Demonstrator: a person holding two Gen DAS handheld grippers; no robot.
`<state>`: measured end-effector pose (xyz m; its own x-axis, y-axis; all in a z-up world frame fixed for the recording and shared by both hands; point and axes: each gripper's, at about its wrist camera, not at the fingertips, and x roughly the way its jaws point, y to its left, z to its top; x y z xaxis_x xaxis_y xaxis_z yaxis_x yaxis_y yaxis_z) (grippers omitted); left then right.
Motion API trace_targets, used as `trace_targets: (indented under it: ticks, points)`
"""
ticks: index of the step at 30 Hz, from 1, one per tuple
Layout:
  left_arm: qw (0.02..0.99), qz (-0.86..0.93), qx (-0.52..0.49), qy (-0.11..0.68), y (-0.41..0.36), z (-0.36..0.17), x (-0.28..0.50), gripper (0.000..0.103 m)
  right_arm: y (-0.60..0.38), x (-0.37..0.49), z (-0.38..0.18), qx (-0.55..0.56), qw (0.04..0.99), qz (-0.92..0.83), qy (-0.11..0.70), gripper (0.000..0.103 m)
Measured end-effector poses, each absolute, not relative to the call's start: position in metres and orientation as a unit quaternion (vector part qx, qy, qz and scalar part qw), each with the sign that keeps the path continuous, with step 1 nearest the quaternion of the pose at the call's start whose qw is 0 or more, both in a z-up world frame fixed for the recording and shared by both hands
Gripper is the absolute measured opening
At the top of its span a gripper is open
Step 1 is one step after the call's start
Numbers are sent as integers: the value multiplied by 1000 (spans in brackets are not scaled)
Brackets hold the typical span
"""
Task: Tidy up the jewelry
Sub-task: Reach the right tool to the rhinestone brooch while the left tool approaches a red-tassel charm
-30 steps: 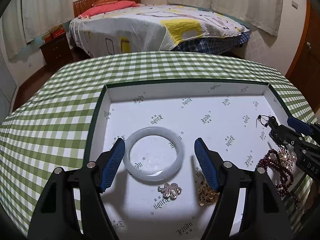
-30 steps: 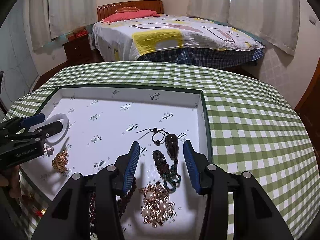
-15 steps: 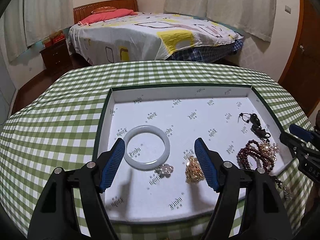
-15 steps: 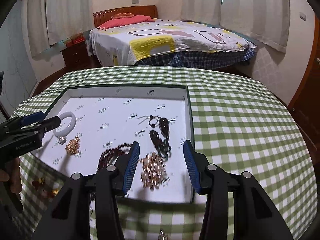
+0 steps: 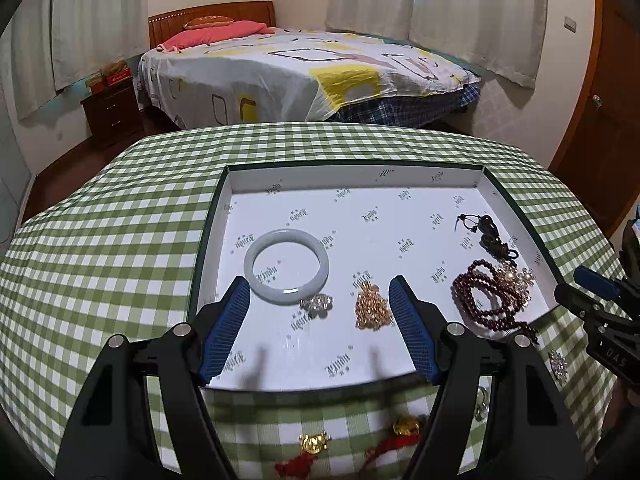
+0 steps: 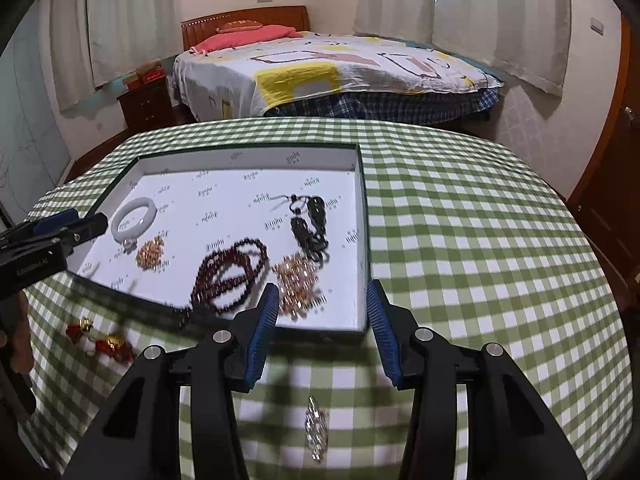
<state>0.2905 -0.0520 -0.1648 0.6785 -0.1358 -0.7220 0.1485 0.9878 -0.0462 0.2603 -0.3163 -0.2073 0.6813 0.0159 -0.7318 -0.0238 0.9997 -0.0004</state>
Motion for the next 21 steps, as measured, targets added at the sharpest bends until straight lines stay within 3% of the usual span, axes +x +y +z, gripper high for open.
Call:
trace_targets:
  ticks: [21]
  points:
    - [906,-46,3,421,-32,-180,228,71,-312,218,-245,-20,894,22,448,40]
